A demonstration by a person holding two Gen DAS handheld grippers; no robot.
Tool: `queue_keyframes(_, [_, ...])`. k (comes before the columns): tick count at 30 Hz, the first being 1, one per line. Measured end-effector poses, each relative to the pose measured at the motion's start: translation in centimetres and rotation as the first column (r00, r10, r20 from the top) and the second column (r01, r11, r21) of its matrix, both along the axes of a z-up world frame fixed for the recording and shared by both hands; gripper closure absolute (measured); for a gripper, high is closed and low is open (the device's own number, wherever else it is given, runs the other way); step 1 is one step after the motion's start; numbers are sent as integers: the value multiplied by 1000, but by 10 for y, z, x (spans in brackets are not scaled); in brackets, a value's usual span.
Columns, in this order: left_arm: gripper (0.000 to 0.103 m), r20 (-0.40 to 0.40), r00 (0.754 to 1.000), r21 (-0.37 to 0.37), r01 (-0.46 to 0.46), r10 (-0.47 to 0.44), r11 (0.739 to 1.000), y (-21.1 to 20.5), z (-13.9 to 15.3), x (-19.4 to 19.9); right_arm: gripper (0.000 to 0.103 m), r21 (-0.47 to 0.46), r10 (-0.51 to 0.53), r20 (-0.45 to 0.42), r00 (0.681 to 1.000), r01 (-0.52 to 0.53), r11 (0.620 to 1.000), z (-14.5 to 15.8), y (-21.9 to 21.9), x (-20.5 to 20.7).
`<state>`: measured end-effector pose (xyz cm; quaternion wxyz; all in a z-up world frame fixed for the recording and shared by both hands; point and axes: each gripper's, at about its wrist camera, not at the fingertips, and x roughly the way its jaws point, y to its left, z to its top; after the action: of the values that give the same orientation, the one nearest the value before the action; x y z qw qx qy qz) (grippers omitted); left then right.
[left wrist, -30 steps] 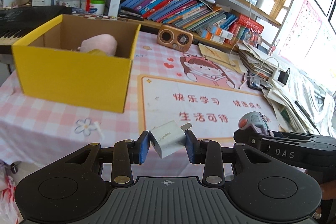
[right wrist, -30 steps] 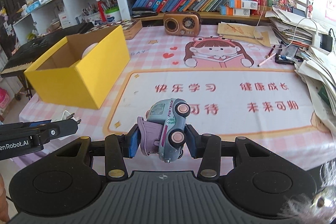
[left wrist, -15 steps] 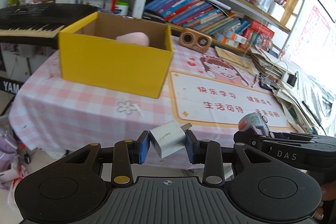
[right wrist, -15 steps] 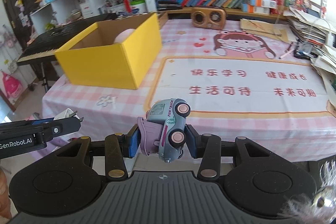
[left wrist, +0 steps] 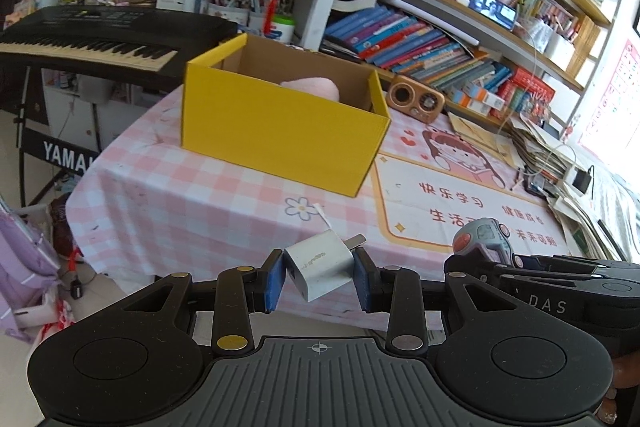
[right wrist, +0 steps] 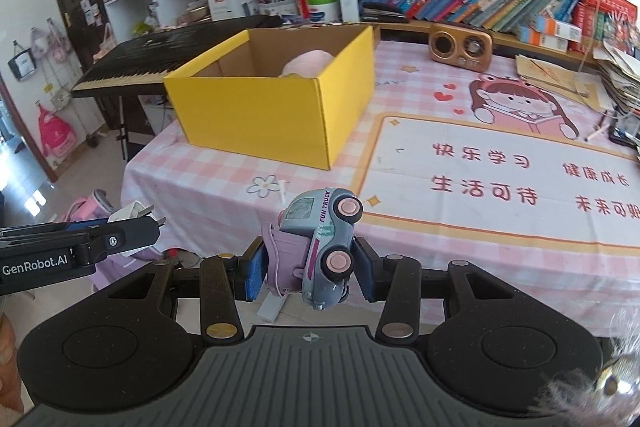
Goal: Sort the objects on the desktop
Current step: 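Carry the charger cube and toy car with both grippers to the yellow box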
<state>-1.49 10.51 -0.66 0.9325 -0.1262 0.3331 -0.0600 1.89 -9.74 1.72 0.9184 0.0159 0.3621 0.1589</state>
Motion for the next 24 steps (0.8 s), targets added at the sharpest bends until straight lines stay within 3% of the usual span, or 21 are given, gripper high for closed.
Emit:
queue_keyframes(14, [69,19,999,-1,-26,26,1000,15,4,1,61,-9,44,20,999,-44,999,4,18,8])
queue_keyframes(24, [69,51,997,3,-64,63,998,33,15,26,61,-4,77,59,995,-76,997,17,26,36])
